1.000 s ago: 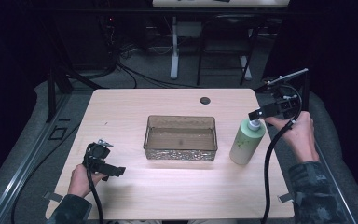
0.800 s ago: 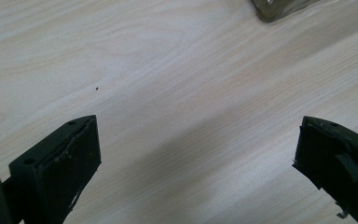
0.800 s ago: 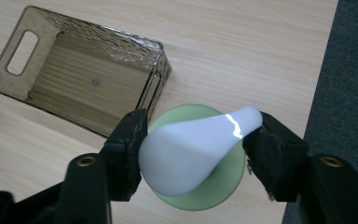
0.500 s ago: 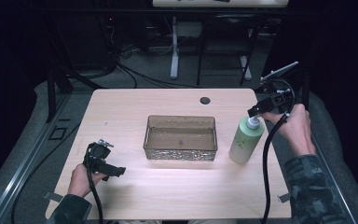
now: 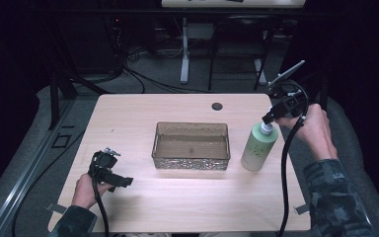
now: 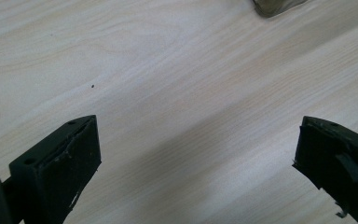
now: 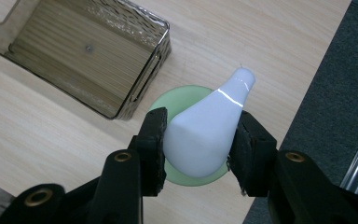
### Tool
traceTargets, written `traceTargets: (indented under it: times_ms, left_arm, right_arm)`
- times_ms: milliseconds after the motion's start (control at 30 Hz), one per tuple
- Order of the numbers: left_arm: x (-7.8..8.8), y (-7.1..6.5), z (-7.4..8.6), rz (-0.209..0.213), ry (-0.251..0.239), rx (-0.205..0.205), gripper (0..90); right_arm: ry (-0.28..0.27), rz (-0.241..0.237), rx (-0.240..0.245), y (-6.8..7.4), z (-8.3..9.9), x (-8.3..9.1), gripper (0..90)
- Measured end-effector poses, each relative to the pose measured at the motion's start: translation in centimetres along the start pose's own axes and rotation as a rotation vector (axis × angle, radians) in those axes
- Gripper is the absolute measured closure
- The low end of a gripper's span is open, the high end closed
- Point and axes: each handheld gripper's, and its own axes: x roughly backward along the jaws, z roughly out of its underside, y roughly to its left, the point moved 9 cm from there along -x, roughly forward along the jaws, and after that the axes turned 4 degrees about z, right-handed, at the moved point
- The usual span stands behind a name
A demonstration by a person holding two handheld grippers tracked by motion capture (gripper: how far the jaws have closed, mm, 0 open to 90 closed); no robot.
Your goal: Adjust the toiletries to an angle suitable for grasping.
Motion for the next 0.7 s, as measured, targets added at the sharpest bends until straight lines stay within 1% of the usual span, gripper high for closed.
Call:
traceTargets:
  times_ms: [100,200,267,300,367,400,467,500,600,633,700]
  left_arm:
    - [-0.02,-0.07,0.03,0.003,0.002,0.002,0.3]
    - [-0.04,-0.09,0.02,0.002,0.003,0.001,0.3]
    - [-0.06,-0.1,0.01,0.002,0.004,0.001,0.3]
    - [-0.08,-0.09,0.02,0.003,0.005,-0.001,0.3]
    - [-0.1,-0.1,0.05,0.002,0.008,-0.001,0.3]
    - [-0.08,-0.08,0.08,0.003,0.012,-0.004,0.3]
    - [-0.06,-0.11,0.09,0.003,0.01,-0.001,0.3]
    - [-0.06,-0.1,0.08,0.003,0.008,0.0,0.3]
    - [-0.05,-0.03,0.14,0.006,0.012,0.003,0.3]
    - [-0.06,-0.02,0.15,0.006,0.013,0.003,0.3]
    - [-0.08,-0.02,0.15,0.005,0.012,0.002,0.3]
  right_arm:
    - [0.017,-0.014,0.047,0.05,0.05,0.06,60.1]
    - [0.026,-0.017,0.059,0.2,-0.02,0.07,59.6]
    - [0.012,-0.017,0.047,0.31,-0.23,-0.04,56.7]
    - [0.008,-0.017,0.035,0.36,-0.35,-0.03,53.7]
    - [0.007,-0.003,0.01,0.46,-0.61,-0.1,51.8]
    - [0.003,0.002,-0.002,0.53,-0.76,-0.15,52.0]
    - [0.013,0.019,-0.013,0.55,-0.85,-0.25,56.7]
    - [0.017,0.027,-0.015,0.52,-0.88,-0.29,58.6]
    - [0.025,0.033,-0.01,0.55,-0.86,-0.34,60.2]
    - [0.02,0.034,-0.003,0.56,-0.91,-0.38,60.5]
    - [0.03,0.035,0.015,0.61,-0.87,-0.31,61.2]
